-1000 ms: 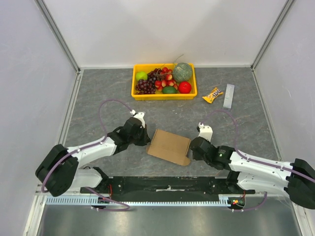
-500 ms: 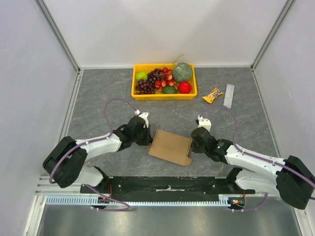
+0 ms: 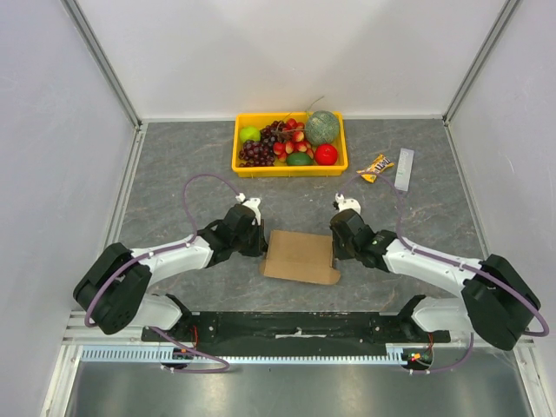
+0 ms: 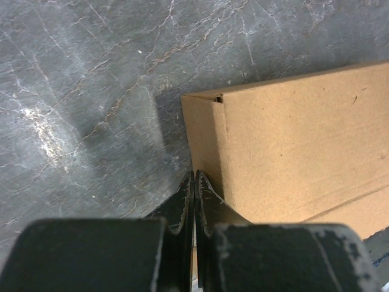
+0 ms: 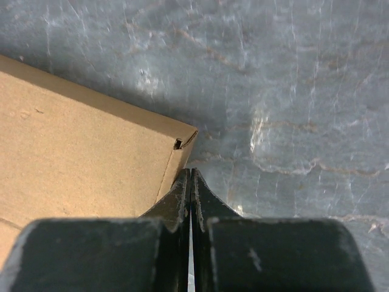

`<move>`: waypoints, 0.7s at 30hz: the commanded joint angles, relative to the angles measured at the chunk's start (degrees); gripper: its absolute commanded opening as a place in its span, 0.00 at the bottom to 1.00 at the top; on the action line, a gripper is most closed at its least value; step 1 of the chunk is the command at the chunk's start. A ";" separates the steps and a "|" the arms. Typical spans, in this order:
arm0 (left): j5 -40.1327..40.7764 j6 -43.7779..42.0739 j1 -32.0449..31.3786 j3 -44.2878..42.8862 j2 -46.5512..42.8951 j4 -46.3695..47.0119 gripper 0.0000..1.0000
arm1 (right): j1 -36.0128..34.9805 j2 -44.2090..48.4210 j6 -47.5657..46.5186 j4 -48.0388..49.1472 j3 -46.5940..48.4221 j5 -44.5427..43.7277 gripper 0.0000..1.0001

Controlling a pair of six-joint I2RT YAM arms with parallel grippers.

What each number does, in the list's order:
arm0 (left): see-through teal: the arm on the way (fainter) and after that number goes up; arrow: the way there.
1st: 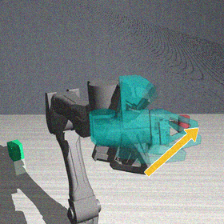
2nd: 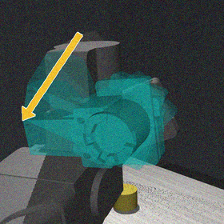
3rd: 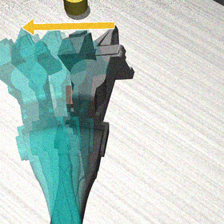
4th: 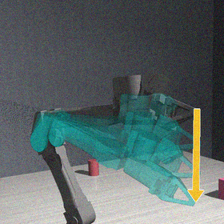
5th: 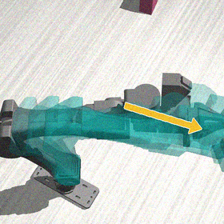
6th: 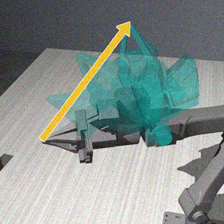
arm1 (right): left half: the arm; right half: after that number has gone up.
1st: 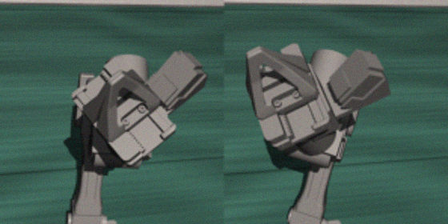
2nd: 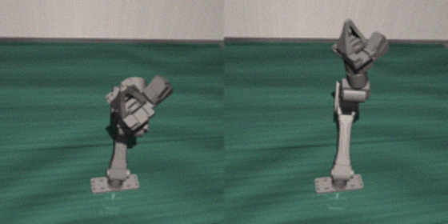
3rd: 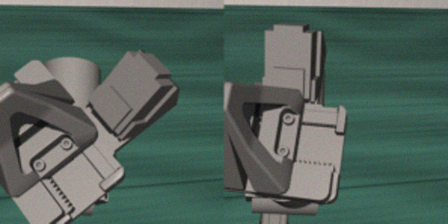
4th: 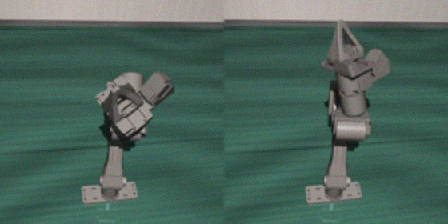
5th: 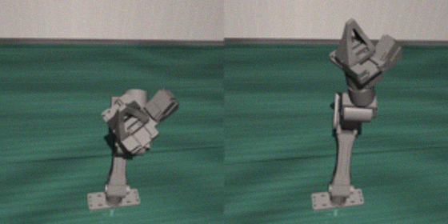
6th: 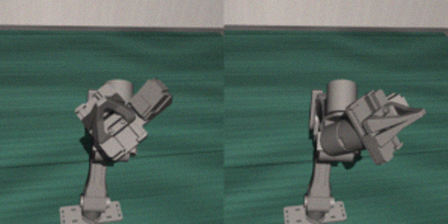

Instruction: Fold the paper box

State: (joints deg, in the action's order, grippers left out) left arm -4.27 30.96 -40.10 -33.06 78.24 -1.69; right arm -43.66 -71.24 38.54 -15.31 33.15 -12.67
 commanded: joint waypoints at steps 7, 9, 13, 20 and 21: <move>3.39 0.33 -0.16 -2.54 -1.86 -0.06 0.02 | 1.82 -7.41 -7.25 7.05 10.44 4.76 0.03; 4.01 0.68 -0.16 -2.63 -2.47 -0.24 0.02 | 2.09 -8.99 -7.78 7.40 11.58 3.97 0.03; 9.62 0.68 -0.07 -2.54 -5.02 -2.43 0.02 | 3.57 -9.97 -8.40 6.44 12.29 0.98 0.05; 17.27 2.87 -0.07 2.12 -16.17 -1.91 0.03 | 7.44 -5.32 -9.80 4.15 8.52 -1.13 0.24; 17.54 2.88 -0.07 2.03 -16.97 -2.43 0.02 | 8.06 -4.53 -9.89 3.71 7.91 -0.96 0.26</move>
State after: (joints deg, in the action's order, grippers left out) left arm 8.43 31.83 -39.99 -32.21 65.65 -5.39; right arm -37.52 -79.77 30.15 -11.35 42.65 -12.60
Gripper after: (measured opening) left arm 0.026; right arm 0.229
